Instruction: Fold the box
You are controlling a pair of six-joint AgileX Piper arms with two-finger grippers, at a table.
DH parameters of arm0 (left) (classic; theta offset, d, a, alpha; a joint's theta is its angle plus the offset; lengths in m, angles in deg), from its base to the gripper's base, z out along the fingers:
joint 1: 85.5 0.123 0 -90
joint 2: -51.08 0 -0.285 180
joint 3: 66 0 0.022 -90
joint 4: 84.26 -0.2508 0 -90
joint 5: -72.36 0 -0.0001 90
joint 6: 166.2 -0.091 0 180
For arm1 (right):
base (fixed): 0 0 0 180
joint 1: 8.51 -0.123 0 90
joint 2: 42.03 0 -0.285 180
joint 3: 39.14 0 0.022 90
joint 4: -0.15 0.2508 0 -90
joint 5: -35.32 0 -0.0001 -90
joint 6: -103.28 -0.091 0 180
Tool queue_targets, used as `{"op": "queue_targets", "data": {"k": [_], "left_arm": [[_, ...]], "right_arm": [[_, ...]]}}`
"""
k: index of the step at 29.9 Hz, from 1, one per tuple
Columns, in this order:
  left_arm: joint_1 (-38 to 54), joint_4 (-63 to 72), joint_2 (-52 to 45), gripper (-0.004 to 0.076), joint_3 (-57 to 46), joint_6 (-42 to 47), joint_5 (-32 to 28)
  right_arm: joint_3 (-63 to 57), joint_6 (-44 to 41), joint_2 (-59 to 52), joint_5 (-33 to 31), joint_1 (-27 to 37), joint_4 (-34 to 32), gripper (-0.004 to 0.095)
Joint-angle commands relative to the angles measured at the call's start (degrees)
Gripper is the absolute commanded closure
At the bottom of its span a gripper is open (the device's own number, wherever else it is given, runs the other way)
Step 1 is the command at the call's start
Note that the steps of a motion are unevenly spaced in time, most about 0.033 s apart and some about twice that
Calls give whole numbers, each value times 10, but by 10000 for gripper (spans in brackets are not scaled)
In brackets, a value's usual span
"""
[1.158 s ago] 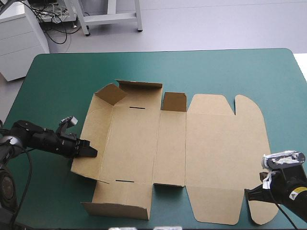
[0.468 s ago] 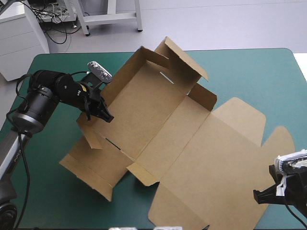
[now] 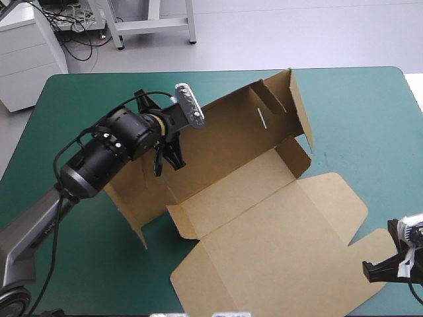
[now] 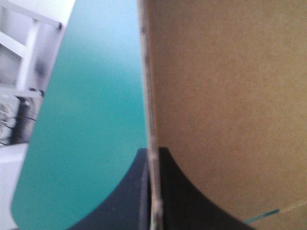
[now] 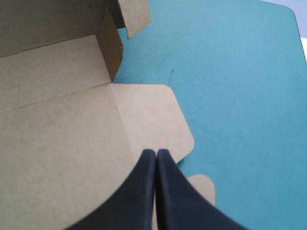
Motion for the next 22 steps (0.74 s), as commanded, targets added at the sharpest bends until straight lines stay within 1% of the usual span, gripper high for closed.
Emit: {"op": "queue_targets", "data": {"k": [1,5,8,10,15,18,22], "left_arm": [[-46,-117,-15,756,18,4,-73],[-87,-178,-14,756,-3,7,-124],[-108,-235,-14,756,-32,43,-139],[-125,-307,-15,756,-64,89,-140],[-172,-517,-27,756,-155,250,-142],[-194,-601,-41,756,-208,323,-157],[-209,-664,-59,756,-267,389,-160]], "right_arm": [[16,-9,7,32,2,-5,931],[16,-13,7,32,2,-18,931],[16,-13,7,32,2,-19,931],[16,-13,7,32,2,-19,931],[16,-13,7,37,2,-19,931],[16,-15,7,37,2,-19,931],[16,-15,7,37,2,-19,931]]}}
